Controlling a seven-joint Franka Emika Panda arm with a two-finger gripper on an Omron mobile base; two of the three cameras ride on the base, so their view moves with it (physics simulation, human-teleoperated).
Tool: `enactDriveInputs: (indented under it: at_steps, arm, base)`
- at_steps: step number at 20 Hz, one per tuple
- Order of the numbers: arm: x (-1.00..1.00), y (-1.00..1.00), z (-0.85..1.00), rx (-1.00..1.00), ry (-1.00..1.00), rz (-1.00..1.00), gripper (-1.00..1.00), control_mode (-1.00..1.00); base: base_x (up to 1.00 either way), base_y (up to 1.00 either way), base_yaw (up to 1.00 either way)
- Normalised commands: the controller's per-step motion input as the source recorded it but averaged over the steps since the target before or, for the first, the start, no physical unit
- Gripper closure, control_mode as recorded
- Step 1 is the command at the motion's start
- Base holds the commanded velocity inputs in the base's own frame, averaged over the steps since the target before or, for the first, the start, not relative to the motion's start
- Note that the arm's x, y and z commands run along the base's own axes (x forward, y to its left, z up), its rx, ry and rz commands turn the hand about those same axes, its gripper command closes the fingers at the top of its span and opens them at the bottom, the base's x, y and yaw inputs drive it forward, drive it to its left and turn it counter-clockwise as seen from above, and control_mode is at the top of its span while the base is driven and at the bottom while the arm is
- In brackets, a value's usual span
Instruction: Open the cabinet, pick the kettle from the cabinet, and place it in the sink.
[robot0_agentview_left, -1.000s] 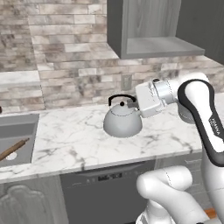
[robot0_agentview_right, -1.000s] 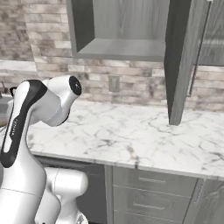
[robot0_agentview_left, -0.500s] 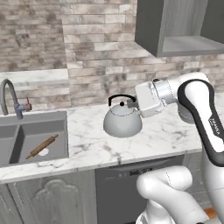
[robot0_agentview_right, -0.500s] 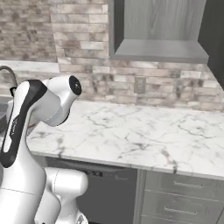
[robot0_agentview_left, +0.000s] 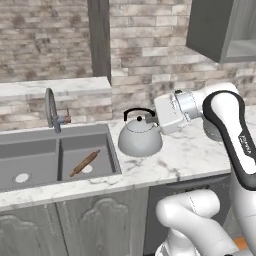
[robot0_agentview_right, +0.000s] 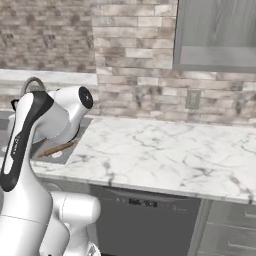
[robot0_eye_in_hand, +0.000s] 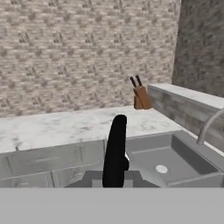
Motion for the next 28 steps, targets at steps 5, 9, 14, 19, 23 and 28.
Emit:
enactDriveInputs:
  at_steps: [5,9,14,19,23,28]
  arm:
    - [0.00,0.00,0.00,0.00,0.00,0.00,1.00,1.00]
    - [0.00,0.00,0.00,0.00,0.00,0.00,1.00,1.00]
    - [0.00,0.00,0.00,0.00,0.00,0.00,1.00,1.00]
    - [0.00,0.00,0.00,0.00,0.00,0.00,1.00,1.00]
    - [0.00,0.00,0.00,0.00,0.00,0.00,1.00,1.00]
    - [0.00,0.00,0.00,0.00,0.00,0.00,1.00,1.00]
  base:
    - [0.05,0.70,-0.05]
    - [0.09,0.69,-0.08]
    - [0.13,0.67,-0.11]
    - [0.12,0.68,-0.09]
    - [0.10,0.72,-0.03]
    - [0.12,0.72,0.00]
